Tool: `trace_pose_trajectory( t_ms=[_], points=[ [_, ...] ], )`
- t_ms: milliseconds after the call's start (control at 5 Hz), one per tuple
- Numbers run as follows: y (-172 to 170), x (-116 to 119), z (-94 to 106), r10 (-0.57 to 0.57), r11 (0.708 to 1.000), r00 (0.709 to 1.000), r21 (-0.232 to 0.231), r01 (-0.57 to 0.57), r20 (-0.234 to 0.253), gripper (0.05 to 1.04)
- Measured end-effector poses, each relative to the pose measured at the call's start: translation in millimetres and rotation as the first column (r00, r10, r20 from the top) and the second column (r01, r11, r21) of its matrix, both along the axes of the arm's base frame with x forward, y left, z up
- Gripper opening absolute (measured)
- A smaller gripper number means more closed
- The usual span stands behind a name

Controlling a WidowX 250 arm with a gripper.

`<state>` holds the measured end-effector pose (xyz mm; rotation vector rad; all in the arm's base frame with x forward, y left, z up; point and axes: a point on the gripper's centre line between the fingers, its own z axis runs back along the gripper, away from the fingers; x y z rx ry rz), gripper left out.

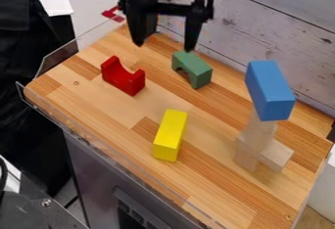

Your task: Move the yellow block away from the red arch

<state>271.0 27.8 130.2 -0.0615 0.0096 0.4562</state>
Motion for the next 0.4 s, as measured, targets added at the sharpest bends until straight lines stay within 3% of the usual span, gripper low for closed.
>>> trace_pose_trajectory(
  t_ms=[200,400],
  points=[
    [8.2,8.4,-4.5,-0.088,0.995,0.995,0.039,0.09,-0.051,1.0],
    [8.6,10.4,-8.9,-0.138,0.989,0.988,0.041,0.141,-0.069,1.0]
  ],
)
